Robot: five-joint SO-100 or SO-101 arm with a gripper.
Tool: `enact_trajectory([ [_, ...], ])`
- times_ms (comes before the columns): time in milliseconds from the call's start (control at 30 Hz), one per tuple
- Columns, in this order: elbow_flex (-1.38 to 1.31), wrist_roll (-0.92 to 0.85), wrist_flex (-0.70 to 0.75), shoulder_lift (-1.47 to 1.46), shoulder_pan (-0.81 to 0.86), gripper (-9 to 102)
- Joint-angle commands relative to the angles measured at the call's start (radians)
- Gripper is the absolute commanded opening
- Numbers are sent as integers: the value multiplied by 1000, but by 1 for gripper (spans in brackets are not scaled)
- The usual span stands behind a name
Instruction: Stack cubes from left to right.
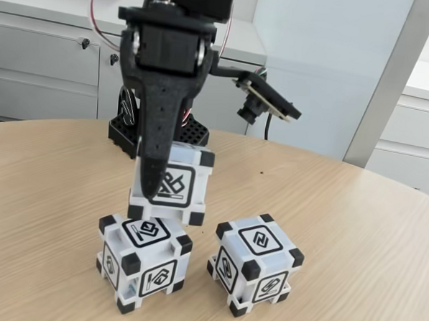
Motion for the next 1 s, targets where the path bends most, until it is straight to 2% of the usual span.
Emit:
enact_trajectory([
  [0,-6,-9,-14,21,5,19],
  [533,-6,11,-11,8,52,20],
  [967,-6,-2,-2,21,52,36],
])
